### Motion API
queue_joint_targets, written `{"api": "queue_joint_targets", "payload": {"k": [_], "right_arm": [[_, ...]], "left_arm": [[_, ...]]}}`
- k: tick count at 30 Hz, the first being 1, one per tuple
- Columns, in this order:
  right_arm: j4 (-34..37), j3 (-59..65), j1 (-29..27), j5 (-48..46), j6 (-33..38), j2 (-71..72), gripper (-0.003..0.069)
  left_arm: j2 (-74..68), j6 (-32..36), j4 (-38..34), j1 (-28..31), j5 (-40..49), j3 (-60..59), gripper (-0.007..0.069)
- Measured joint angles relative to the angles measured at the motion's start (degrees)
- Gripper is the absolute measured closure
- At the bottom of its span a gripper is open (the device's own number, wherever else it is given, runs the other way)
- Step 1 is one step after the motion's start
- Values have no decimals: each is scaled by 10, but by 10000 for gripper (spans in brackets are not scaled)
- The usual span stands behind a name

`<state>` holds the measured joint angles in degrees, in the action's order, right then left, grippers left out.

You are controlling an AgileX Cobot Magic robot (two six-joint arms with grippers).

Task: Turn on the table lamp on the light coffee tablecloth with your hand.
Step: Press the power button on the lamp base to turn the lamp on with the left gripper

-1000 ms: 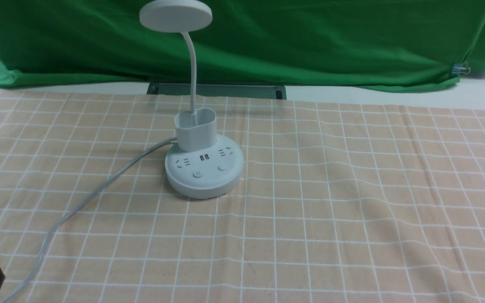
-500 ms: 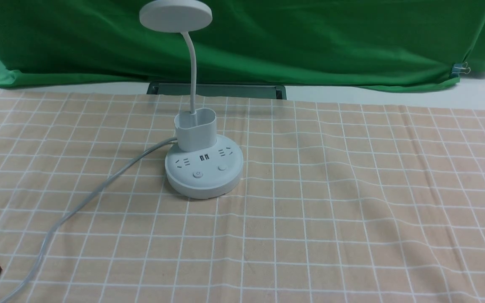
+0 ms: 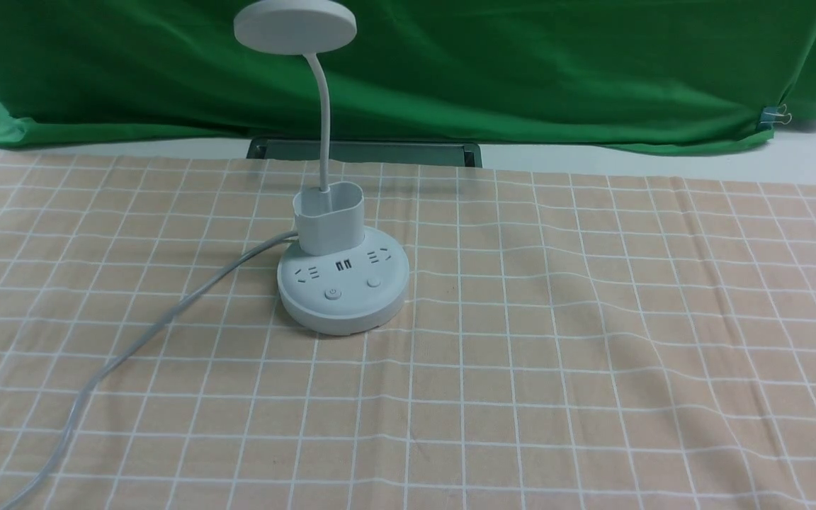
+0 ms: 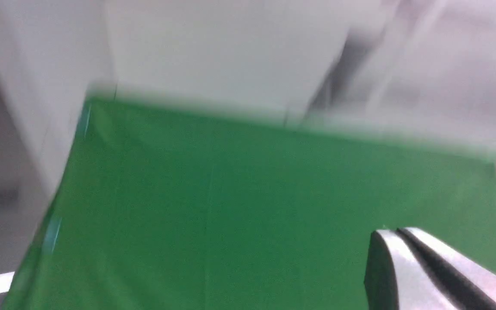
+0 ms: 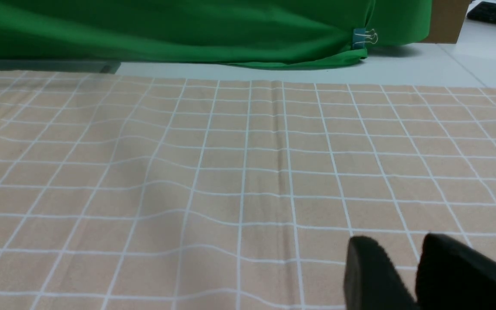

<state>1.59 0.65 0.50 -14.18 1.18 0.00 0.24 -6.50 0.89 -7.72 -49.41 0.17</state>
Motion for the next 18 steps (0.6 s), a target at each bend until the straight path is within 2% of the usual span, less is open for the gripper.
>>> {"api": "queue_joint_targets", "payload": {"k": [1,4,5,6,7,10,11,13,15,18], "right_arm": [[0,0,0,0,0,0,422],[0,0,0,0,0,0,422],[0,0,0,-1,0,0,422],[0,0,0,-1,0,0,422],[0,0,0,0,0,0,422],[0,0,0,0,0,0,422],[0,0,0,0,0,0,422],[0,0,0,0,0,0,422],[0,0,0,0,0,0,422],[0,0,0,0,0,0,422]], "left_arm": [[1,-9,0,0,4,10,623],[-2,-25,6,0,113,104,623],[-12,-24,9,0,184,157,623],[-17,-24,9,0,197,175,623],[-48,-23,11,0,313,246,623],[-132,-14,12,0,482,346,623],[-132,-14,12,0,494,351,623],[-223,-12,10,0,611,391,623],[-283,-12,-4,0,664,393,623],[-382,17,-73,0,745,393,623]]}}
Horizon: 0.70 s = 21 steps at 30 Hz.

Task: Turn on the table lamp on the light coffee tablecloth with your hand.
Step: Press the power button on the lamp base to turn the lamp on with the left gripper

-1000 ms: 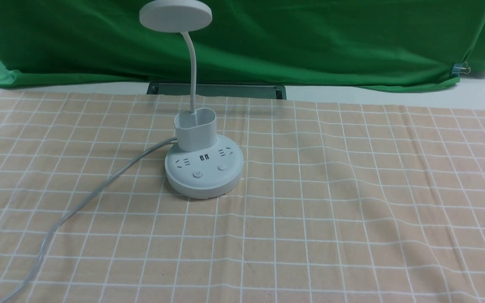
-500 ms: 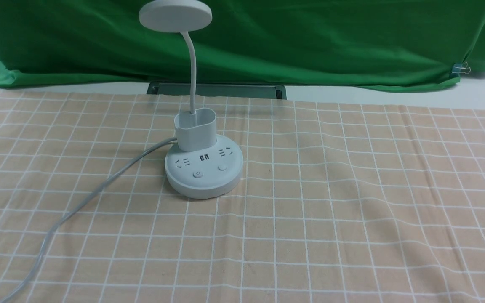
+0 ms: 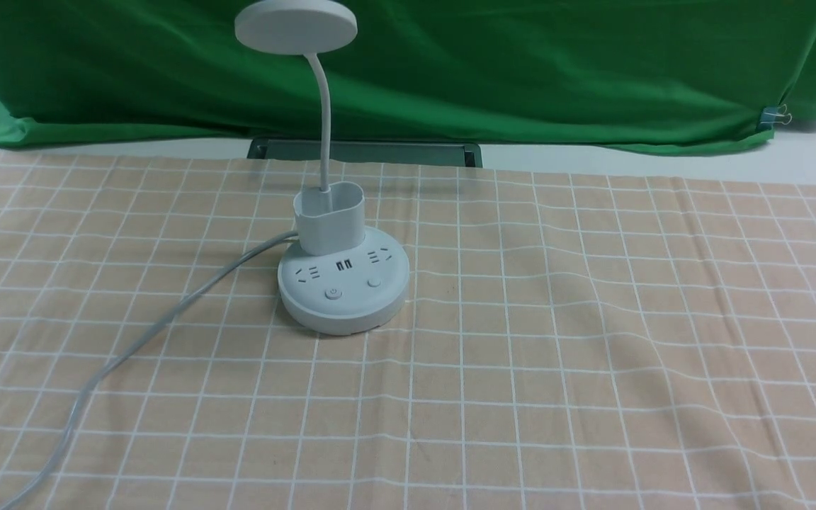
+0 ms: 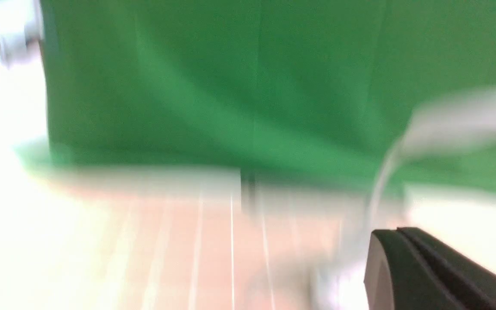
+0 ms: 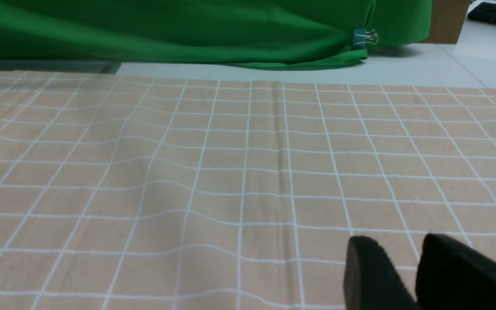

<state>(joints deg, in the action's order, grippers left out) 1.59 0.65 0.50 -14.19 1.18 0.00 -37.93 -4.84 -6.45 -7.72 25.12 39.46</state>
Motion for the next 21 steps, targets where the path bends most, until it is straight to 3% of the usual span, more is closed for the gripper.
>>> {"api": "queue_joint_targets", "payload": {"k": [2,4,5,7,10,14,21], "right_arm": [[0,0,0,0,0,0,422],[0,0,0,0,0,0,422],[0,0,0,0,0,0,421],[0,0,0,0,0,0,421],[0,0,0,0,0,0,421],[0,0,0,0,0,0,421],[0,0,0,0,0,0,421]], "left_arm": [[-76,84,-89,0,45,0,623],[-145,217,-209,0,90,0,623],[-198,304,-326,0,122,0,623],[-263,394,-445,0,162,2,623],[-344,459,-523,-19,179,22,623],[-429,402,-459,-90,129,86,626],[-550,102,-104,-220,69,248,628]]}}
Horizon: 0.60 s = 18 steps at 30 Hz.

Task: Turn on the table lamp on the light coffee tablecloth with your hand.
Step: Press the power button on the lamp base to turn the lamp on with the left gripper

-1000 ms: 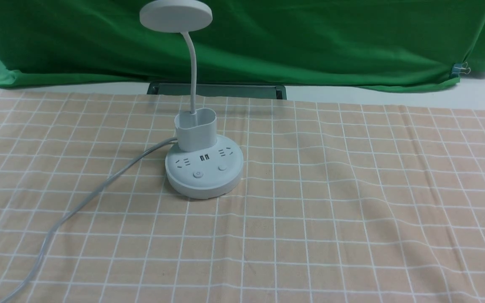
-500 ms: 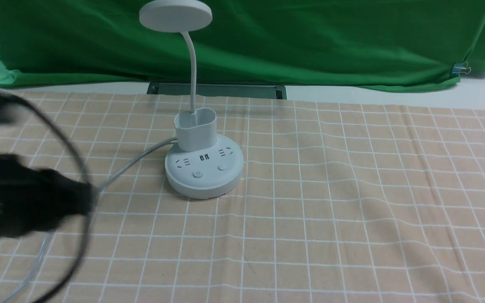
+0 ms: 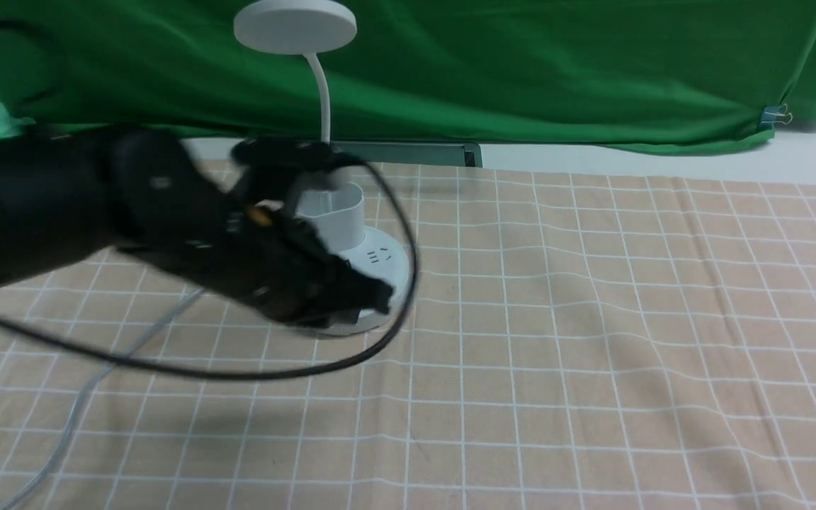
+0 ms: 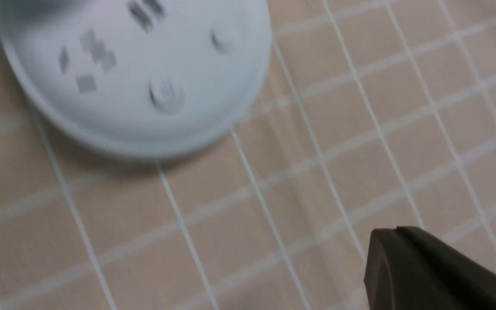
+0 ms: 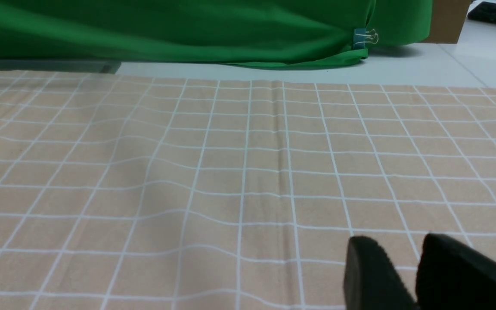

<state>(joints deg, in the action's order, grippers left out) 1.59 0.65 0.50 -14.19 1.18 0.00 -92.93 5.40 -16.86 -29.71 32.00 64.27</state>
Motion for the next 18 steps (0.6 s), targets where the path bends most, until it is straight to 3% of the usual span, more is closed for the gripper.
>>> {"api": "queue_joint_targets", "payload": {"k": [1,4,18], "right_arm": [[0,0,0,0,0,0,421],[0,0,0,0,0,0,421],[0,0,0,0,0,0,421]], "left_arm": [[-25,-46,43,-8,-2,24,628],[-74,-98,100,-12,-5,72,628],[-198,-122,158,-10,-37,157,627]]}}
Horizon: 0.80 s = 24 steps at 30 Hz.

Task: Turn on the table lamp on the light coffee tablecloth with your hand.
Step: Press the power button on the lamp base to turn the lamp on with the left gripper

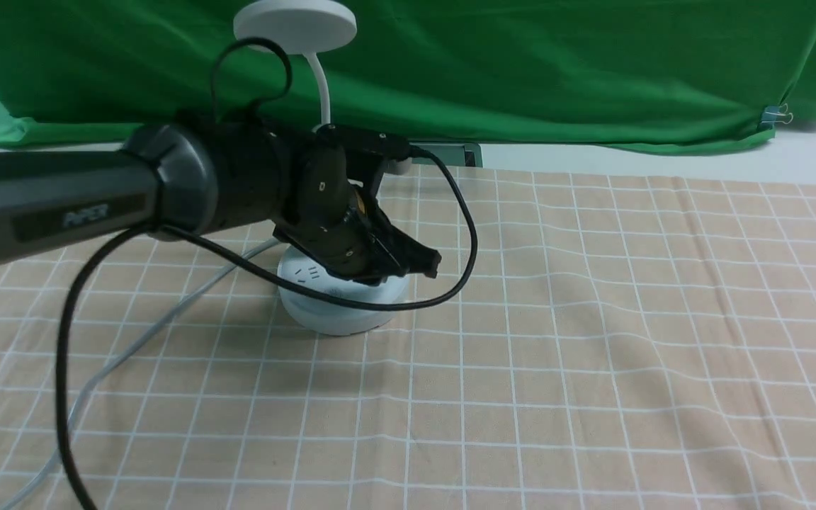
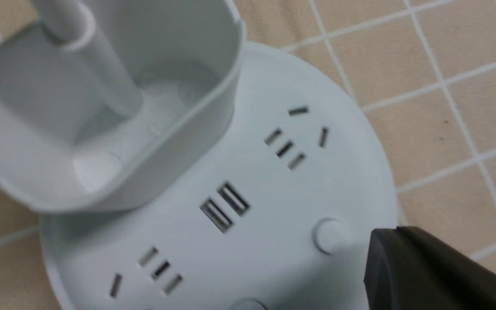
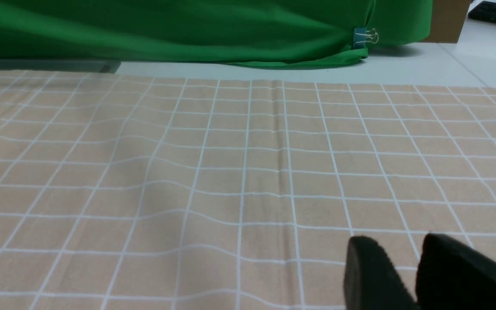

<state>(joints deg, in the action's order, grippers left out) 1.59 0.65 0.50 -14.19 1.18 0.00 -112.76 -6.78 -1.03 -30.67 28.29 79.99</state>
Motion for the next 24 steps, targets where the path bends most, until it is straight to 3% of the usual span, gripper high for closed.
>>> {"api": "queue_joint_targets", "payload": {"k": [5,24], "right_arm": [[0,0,0,0,0,0,421],[0,0,0,0,0,0,419]], "left_arm": [[-11,-17,34,2,-4,4,625],[-29,-21,36,2,-9,5,625]]}}
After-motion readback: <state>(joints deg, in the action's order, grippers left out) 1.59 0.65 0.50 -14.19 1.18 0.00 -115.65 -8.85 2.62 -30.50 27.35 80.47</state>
